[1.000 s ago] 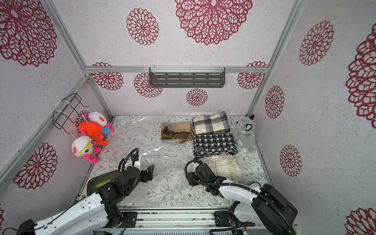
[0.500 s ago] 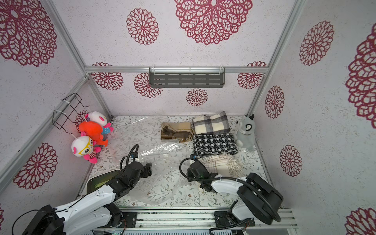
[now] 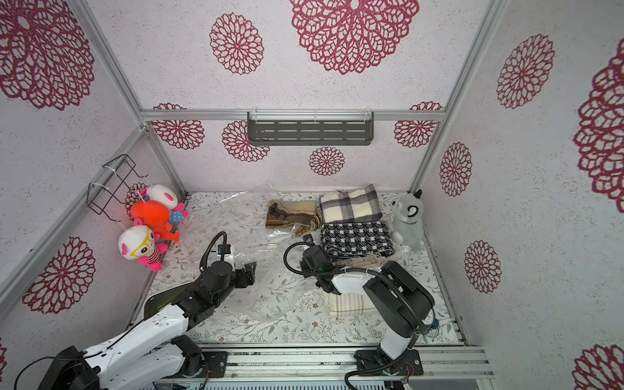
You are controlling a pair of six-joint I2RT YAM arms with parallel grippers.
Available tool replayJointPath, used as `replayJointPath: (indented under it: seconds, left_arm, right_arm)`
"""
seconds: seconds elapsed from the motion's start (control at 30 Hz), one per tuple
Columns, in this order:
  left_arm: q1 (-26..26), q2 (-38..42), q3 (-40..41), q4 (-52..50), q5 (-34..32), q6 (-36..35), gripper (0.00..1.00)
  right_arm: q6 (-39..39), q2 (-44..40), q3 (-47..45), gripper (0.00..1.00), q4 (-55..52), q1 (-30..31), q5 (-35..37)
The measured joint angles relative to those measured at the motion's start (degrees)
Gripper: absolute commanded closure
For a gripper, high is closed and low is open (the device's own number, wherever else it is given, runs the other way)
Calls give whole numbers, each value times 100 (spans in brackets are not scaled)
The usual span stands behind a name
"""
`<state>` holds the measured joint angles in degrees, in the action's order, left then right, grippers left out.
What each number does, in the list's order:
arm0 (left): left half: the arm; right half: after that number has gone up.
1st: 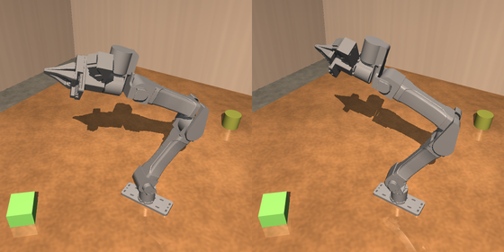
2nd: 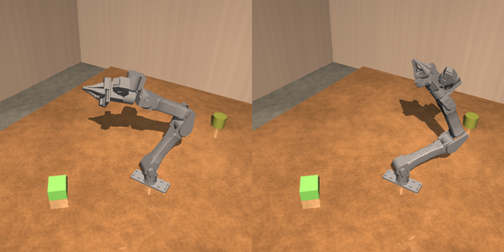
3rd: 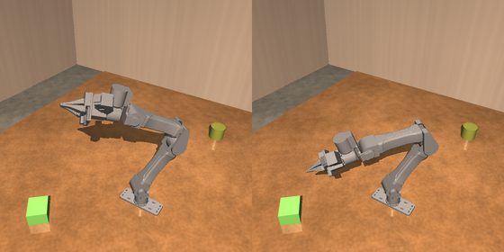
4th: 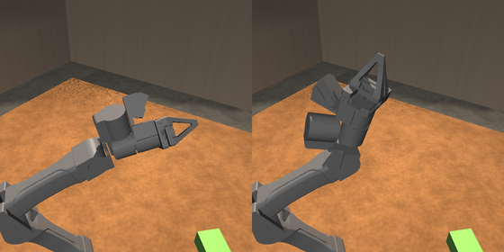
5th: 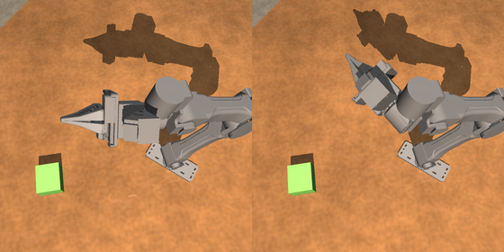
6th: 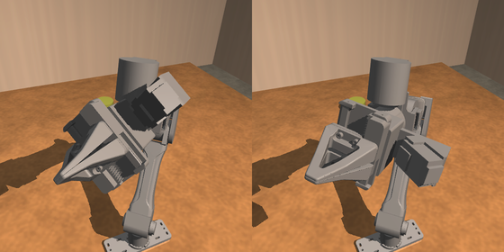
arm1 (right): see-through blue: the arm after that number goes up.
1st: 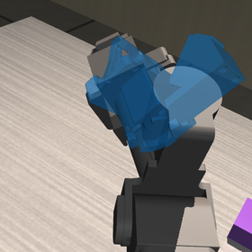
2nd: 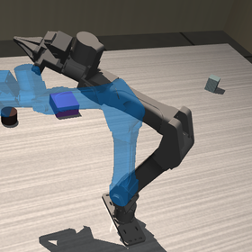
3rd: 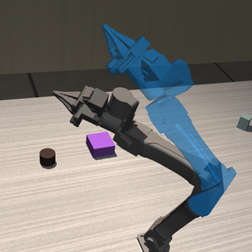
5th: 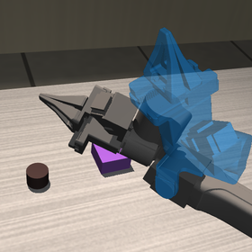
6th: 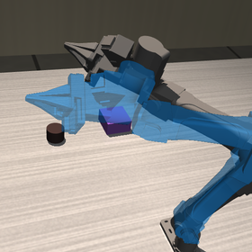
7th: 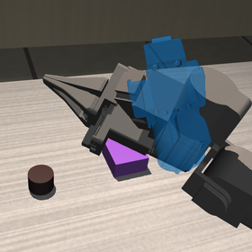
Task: Take the scarf out of the vacuum bag
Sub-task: Adjust the vacuum bag at the center of the board.
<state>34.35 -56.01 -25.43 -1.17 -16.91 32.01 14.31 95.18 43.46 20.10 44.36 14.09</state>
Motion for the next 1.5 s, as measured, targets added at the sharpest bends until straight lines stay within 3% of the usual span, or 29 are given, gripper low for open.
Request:
replayJointPath:
  seconds: [0.23,0.3,0.47,0.63,0.77,0.9,1.1,1.27,1.5]
  left_arm:
    - [-11,-656,-682,293,518,-404,15]
    - [-24,-1049,-815,398,765,-459,17]
    - [9,-1681,-704,710,1609,-437,25]
    - [605,-1565,-341,702,1637,-284,31]
    - [973,-1497,-125,708,1523,11,37]
    - [1169,-1543,-188,310,1082,282,47]
    - [1731,-1718,-291,-11,474,682,48]
    - [2002,-1558,35,-192,249,1016,46]
    - [2391,-452,96,-743,195,1272,37]
  right_arm:
    - [-68,-1342,-981,54,323,-4,-533]
    - [-22,-1657,-1143,44,315,-28,-546]
    - [46,-2315,-1449,29,212,-120,-573]
    - [195,-2852,-1432,26,87,-157,-730]
    - [428,-2214,-647,27,131,-157,-1016]
    - [643,-671,649,38,240,-149,-1495]
    - [828,1279,2159,45,-13,98,-2140]
    - [852,1543,1998,47,-337,518,-2216]
    - [1067,1231,691,47,398,619,-2081]
